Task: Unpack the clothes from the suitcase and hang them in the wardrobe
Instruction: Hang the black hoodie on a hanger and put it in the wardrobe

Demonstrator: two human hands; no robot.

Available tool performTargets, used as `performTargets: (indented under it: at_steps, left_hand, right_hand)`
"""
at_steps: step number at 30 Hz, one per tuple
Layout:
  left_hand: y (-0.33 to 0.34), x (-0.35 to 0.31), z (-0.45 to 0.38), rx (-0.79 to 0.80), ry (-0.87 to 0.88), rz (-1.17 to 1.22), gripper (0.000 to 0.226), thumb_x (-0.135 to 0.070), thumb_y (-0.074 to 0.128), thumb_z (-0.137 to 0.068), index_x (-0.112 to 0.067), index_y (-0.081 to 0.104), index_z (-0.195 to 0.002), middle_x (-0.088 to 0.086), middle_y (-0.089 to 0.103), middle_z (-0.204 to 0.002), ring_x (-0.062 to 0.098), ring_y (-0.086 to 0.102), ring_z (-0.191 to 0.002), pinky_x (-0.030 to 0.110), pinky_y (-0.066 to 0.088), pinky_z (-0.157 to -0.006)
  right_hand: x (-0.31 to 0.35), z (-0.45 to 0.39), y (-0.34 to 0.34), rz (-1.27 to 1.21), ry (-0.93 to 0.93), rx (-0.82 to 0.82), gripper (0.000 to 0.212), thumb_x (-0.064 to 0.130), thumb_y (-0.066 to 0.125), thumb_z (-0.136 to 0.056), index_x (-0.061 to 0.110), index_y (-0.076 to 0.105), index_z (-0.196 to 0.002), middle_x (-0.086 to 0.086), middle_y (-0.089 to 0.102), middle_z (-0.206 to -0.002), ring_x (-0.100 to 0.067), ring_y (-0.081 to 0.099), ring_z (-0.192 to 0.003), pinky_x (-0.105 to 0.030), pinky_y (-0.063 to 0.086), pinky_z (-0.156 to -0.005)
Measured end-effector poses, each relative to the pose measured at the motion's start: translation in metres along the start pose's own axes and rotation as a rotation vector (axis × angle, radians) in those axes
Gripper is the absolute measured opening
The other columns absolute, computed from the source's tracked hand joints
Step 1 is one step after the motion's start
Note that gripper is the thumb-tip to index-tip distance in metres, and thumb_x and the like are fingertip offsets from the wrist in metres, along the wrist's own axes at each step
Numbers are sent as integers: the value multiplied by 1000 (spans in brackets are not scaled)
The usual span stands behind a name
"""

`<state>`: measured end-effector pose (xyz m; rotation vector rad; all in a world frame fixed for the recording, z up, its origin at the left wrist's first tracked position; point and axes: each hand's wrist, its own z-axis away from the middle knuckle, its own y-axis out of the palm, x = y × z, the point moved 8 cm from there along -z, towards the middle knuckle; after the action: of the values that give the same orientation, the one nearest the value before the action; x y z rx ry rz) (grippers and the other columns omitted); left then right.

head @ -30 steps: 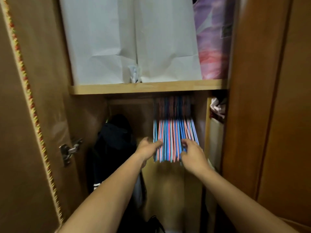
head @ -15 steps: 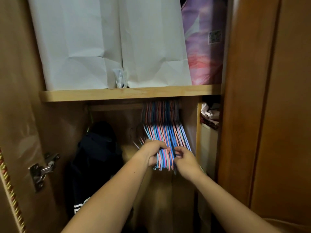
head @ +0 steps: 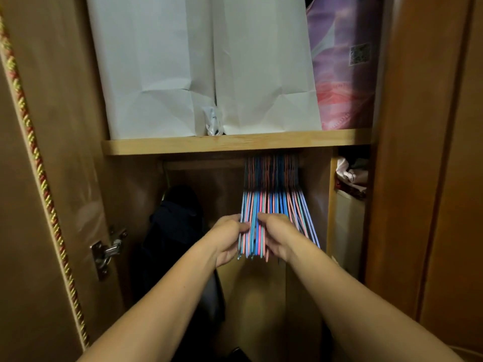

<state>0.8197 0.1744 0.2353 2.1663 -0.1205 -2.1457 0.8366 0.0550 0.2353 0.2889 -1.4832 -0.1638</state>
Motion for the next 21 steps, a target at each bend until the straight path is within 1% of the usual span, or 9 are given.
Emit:
performTargets:
  at_steps: [3,5,8,10,13,15,17,19,21]
  left_hand:
    - [-8,10,9,8,128,-118,40,-17,51,-101,-12,55,-141,10,69,-126,20,70,-110,40,54,-101]
    - [-19,16,11,-17,173,-170,52,-29,60,-94,-16,53,-144,7,68,-130,17,69,-112,41,52,-105]
    - [-32,19,15,-46,172,14,35,-7,63,-97,-11,62,-132,11,74,-114,21,72,-104,31,58,-89]
    - [-37,18,16,-58,182,107,37,3,63,-94,-6,63,-130,12,75,-110,21,73,-99,26,59,-81]
    - [-38,14,20,-94,236,129,44,10,65,-89,-7,64,-129,-1,69,-119,1,71,-92,16,55,-78]
    - [-41,14,23,-100,296,94,40,7,70,-87,-19,70,-118,-4,63,-126,-5,66,-103,18,55,-88]
    - [-44,10,25,-120,361,9,36,-3,79,-84,-29,76,-109,-1,54,-140,6,55,-127,33,50,-106]
    - [-52,8,28,-202,394,-142,42,-11,83,-82,-28,72,-118,-14,48,-138,7,41,-138,40,42,-114]
    - [-52,2,33,-198,438,-196,63,-14,82,-83,-30,56,-138,-19,48,-136,3,42,-138,36,43,-113]
  right_hand:
    - [-20,0,19,-155,96,142,22,7,56,-99,-4,63,-117,-22,72,-107,-31,73,-91,-42,62,-73]
    - [-28,-3,25,-154,85,190,27,-1,58,-96,-3,62,-122,-23,71,-110,-34,72,-97,-45,61,-81]
    - [-28,-2,35,-190,65,249,31,-10,54,-94,-4,61,-123,-25,69,-115,-36,68,-107,-44,59,-85]
    - [-29,-1,42,-274,86,296,30,-8,55,-94,-6,61,-124,-26,68,-119,-36,67,-111,-43,59,-87]
    - [-25,0,49,-273,112,337,31,-6,59,-92,-11,61,-122,-27,65,-123,-35,67,-110,-42,60,-85]
    - [-22,2,54,-204,110,350,31,-8,60,-90,-12,61,-120,-27,66,-121,-34,68,-107,-40,61,-83]
    - [-20,4,56,-187,109,335,29,-10,61,-89,-12,62,-118,-26,68,-116,-33,70,-104,-38,61,-79]
    - [-20,4,58,-218,114,319,28,-13,60,-89,-11,63,-116,-25,71,-111,-31,72,-99,-37,62,-75]
    - [-16,4,61,-222,109,320,28,-14,59,-88,-10,64,-116,-24,71,-110,-30,72,-96,-36,62,-72]
